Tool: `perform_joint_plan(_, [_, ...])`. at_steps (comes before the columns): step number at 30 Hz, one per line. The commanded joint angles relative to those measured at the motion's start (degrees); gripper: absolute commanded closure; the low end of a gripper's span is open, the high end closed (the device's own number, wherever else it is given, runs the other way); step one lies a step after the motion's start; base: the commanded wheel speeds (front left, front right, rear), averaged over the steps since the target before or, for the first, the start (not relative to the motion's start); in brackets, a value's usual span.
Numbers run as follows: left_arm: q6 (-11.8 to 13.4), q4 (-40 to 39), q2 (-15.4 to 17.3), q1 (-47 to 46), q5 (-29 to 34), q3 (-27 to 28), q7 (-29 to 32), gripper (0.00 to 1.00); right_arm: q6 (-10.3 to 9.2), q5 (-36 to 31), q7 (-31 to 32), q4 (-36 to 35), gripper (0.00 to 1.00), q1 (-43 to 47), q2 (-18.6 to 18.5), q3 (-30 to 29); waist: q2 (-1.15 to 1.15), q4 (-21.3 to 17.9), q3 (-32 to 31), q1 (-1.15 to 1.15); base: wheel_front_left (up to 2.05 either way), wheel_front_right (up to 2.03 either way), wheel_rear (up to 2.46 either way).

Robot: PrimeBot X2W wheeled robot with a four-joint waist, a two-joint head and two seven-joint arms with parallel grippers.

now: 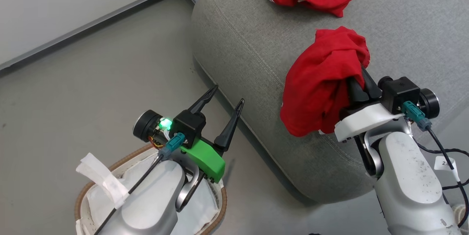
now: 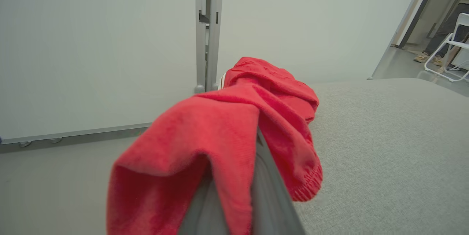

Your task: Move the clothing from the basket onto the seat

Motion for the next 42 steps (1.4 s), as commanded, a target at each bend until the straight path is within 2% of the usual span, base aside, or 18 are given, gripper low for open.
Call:
perform_joint_plan(1, [-0.19,0.00,0.13,-1.01,0.66,-0.14,-0.03,0.00,-0.08,0.01,-0.13,-0.15,1.00,-0.51,-0.06,-0.34,0.00,-1.22,2.78,0.00,0.00,0.00,0.00])
perform_joint_plan(9, [-0.58,-0.16,0.05,-2.93,1.89,-0.16,-0.04,0.00,-0.08,-4.66,-0.13,-0.26,1.00,-8.07,-0.33,-3.06,0.00,2.75,6.30,0.00,0.00,0.00,0.00])
perform_joint_plan(14, [-0.58,-1.17,-0.38,-4.45,3.42,-0.37,-0.04,0.00,-0.08,-7.36,-0.13,-1.03,1.00,-16.91,-3.80,-7.12,0.00,6.65,9.59,0.00,0.00,0.00,0.00])
perform_joint_plan(24, [-0.71,-2.58,-2.22,-7.82,5.51,-1.94,-0.03,0.00,-0.09,-10.19,-0.12,3.17,1.00,-33.86,-18.62,-15.02,0.00,15.78,16.69,0.00,0.00,0.00,0.00])
perform_joint_plan(31, [-0.79,-3.38,-3.45,-9.24,6.25,-2.43,-0.03,0.00,-0.08,-12.31,0.50,9.21,1.00,-36.45,-25.73,-22.25,0.00,20.87,20.41,0.00,0.00,0.00,0.00])
perform_joint_plan(36, [-0.83,-3.77,-3.85,-9.48,6.71,-2.27,-0.04,0.00,-0.09,-14.58,0.47,15.80,1.00,-33.74,-26.97,-25.19,0.00,22.25,22.24,0.00,0.00,0.00,0.00])
perform_joint_plan(42, [-0.76,-3.69,-3.86,-9.66,7.36,-1.65,-0.03,0.00,-0.09,-16.41,-0.04,22.31,1.00,-30.91,-23.84,-27.81,0.00,21.93,23.99,0.00,0.00,0.00,0.00])
